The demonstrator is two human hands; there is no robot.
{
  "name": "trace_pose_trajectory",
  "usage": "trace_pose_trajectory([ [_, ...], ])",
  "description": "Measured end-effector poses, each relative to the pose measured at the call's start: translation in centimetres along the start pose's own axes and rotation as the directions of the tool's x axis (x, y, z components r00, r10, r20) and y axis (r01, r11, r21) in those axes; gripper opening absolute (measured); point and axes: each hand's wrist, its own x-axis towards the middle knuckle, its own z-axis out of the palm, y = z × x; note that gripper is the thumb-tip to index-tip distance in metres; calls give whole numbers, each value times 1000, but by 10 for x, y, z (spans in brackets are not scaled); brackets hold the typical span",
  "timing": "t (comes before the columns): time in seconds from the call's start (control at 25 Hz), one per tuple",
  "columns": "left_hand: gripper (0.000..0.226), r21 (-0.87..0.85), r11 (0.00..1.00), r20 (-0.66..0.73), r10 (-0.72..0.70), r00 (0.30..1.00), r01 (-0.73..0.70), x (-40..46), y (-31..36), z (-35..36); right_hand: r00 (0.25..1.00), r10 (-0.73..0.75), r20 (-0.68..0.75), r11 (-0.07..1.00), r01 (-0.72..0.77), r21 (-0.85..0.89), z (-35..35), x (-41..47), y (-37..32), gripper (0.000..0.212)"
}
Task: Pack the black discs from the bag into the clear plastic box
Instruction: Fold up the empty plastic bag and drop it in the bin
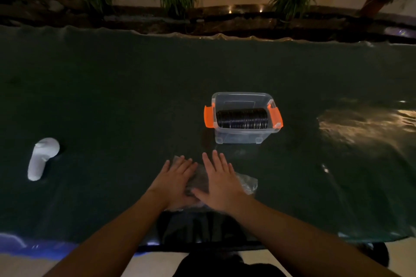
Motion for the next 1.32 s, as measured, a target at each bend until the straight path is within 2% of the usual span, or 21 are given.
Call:
trace_pose_trajectory([
  [0.16,126,20,988,41,-154,987,153,-8,17,24,1000,-15,27,997,17,-72,29,-11,13,110],
  [0.28,131,55,966,-16,-253,967,254,-18,33,42,999,-35,31,994,38,-98,47,-20,27,111],
  [0.32,130,80,967,-61,-236,970,241,-22,39,48,998,-51,35,993,55,-104,54,-23,32,111],
  [0.4,121,130,985,-124,-98,987,114,-28,44,59,996,-84,39,990,87,-109,63,-30,41,109],
  [0.48,117,140,990,-112,2,994,13,-31,44,64,994,-100,49,986,106,-129,68,-37,51,109],
  [0.6,131,116,991,-67,-63,996,71,-30,41,65,996,-53,68,988,62,-139,67,-47,65,111],
  [0.72,147,81,989,-79,-121,990,127,-26,42,61,1000,6,-11,998,-7,-61,64,-45,49,99],
  [0.84,142,90,995,-106,-20,994,29,-18,44,64,991,23,-129,999,-27,-28,69,-30,13,84],
  [0.92,140,66,998,-82,-13,997,19,-14,39,69,993,39,-110,997,-46,-65,77,-22,3,82],
  [1.04,144,24,997,-69,-69,995,71,-17,23,77,989,125,-78,983,-135,-128,91,-25,20,81],
  [1.2,146,-19,993,-92,-116,989,115,-26,9,83,972,203,-121,964,-220,-147,96,-42,61,85],
  [1.32,140,-58,983,-103,-182,978,176,-27,9,83,958,262,-119,946,-279,-165,94,-57,86,82],
])
